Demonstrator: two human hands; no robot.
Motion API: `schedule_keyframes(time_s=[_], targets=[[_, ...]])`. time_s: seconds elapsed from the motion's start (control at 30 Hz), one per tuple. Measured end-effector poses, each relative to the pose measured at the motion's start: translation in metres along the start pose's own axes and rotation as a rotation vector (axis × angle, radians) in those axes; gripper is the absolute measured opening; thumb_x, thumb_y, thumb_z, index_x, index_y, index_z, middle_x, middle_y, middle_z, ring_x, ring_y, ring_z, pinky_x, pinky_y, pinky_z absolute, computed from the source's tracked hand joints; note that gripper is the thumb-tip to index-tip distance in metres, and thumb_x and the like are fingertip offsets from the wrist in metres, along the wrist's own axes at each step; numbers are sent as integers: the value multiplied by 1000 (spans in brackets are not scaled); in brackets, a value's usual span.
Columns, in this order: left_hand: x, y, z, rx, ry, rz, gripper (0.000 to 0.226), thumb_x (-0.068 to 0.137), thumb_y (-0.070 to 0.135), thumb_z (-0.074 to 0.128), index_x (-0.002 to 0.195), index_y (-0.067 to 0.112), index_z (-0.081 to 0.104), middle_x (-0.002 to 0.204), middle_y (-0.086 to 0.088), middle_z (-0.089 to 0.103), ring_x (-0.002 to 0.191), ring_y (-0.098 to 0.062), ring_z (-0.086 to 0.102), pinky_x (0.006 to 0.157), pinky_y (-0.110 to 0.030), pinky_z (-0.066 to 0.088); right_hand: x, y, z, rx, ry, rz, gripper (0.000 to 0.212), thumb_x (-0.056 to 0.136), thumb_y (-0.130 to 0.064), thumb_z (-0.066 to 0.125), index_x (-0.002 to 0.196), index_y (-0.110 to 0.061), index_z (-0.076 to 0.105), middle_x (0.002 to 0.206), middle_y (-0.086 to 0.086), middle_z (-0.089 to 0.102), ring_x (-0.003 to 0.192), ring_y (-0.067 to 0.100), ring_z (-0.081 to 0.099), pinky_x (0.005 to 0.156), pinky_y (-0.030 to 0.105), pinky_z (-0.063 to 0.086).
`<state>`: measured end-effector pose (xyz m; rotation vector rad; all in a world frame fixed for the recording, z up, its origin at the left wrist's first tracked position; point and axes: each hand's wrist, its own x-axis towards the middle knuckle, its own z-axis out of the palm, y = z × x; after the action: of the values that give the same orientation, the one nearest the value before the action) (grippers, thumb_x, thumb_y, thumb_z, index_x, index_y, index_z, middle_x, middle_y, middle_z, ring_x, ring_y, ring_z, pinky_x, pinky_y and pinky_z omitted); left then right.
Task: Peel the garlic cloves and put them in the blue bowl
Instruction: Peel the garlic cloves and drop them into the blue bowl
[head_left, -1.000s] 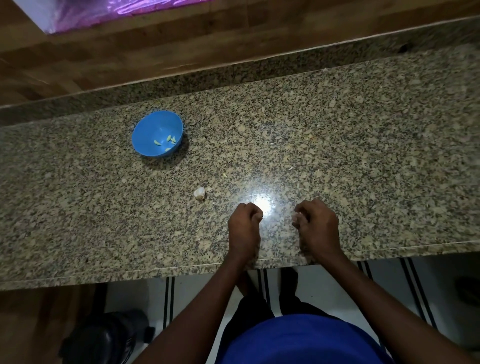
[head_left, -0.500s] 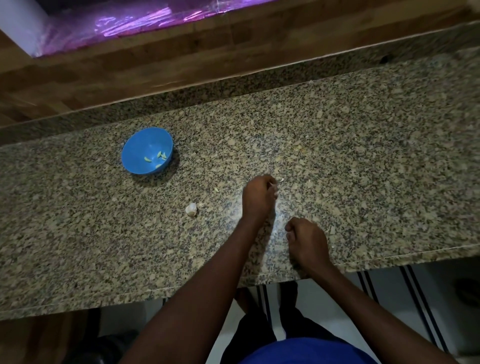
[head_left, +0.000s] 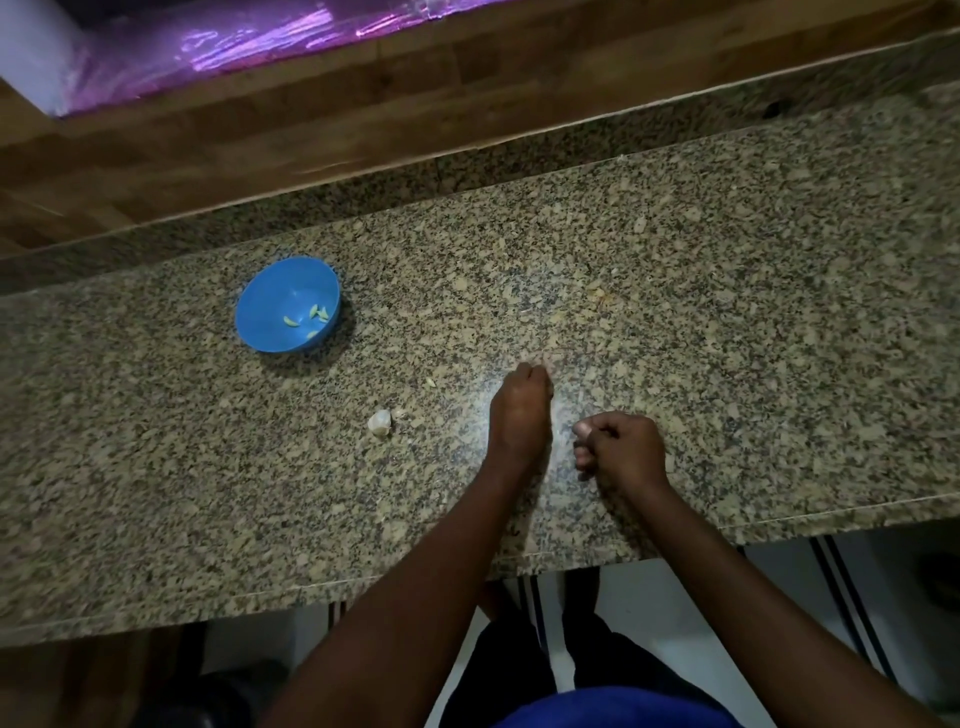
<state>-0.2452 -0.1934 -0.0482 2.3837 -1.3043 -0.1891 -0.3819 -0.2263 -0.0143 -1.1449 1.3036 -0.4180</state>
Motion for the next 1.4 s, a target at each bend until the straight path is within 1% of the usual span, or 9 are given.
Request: schedule_keyframes(time_s=[0.2, 0.37, 0.43, 0.6, 0.67, 0.73, 0.83, 1.17, 1.4], targets=[[-69, -35, -65, -750, 6, -498, 10, 92, 2, 65, 84, 2, 70, 67, 1, 68, 55, 0, 60, 54, -12, 45, -17, -4, 35, 68, -173, 92, 13, 93, 0, 66, 81, 5, 68, 55, 10, 65, 44, 17, 61, 47, 30, 56], [-131, -82, -122, -1191, 54, -761, 12, 96, 14, 68, 92, 4, 71, 76, -6, 72, 67, -14, 67, 60, -25, 54, -58, -9, 93, 22, -375, 79, 11, 92, 2, 68, 89, 13, 69, 74, 24, 68, 52, 20, 64, 50, 24, 54], [-161, -103, -146, -1322, 128, -823, 10, 96, 14, 67, 93, 5, 71, 76, -4, 73, 68, -12, 66, 61, -23, 53, -87, -10, 124, -15, -468, 64, 12, 91, 1, 68, 91, 13, 69, 79, 25, 70, 56, 20, 67, 54, 25, 56], [-249, -170, -200, -1441, 370, -884, 8, 95, 14, 67, 94, 7, 71, 75, -2, 69, 66, -10, 63, 64, -21, 51, -167, 4, 214, -132, -675, 32, 11, 91, 2, 69, 92, 13, 68, 77, 22, 69, 55, 13, 68, 54, 20, 54], [-295, -206, -219, -1486, 472, -906, 8, 97, 11, 65, 94, 6, 70, 73, -2, 66, 64, -9, 59, 60, -19, 49, -205, 20, 259, -167, -754, 37, 4, 89, 3, 70, 86, 6, 71, 77, 19, 71, 61, 17, 70, 59, 22, 57], [-343, -245, -239, -1514, 580, -937, 9, 97, 8, 63, 91, 7, 69, 70, -1, 64, 60, -9, 56, 56, -17, 48, -247, 41, 304, -180, -801, 48, 14, 88, 9, 68, 78, 0, 70, 71, 13, 71, 63, 21, 68, 62, 26, 59], [-418, -303, -270, -1540, 699, -963, 5, 96, 5, 62, 93, 4, 66, 69, -1, 63, 59, -8, 56, 56, -17, 48, -315, 73, 370, -238, -911, 72, 11, 90, 9, 64, 86, 1, 71, 69, 15, 71, 59, 20, 68, 58, 24, 57], [-597, -445, -323, -1490, 964, -1163, 10, 98, -1, 59, 90, 2, 65, 68, -4, 63, 53, -6, 58, 56, -17, 50, -448, 162, 535, -350, -1027, 166, 4, 90, 10, 63, 92, 9, 67, 81, 19, 67, 60, 21, 70, 57, 22, 58], [-666, -523, -310, -1462, 1061, -1281, 17, 99, -1, 56, 111, -5, 67, 79, -7, 66, 60, -6, 61, 64, -16, 53, -491, 217, 615, -549, -1118, 228, 11, 95, 8, 57, 88, 3, 63, 86, 19, 62, 76, 24, 61, 60, 21, 58]])
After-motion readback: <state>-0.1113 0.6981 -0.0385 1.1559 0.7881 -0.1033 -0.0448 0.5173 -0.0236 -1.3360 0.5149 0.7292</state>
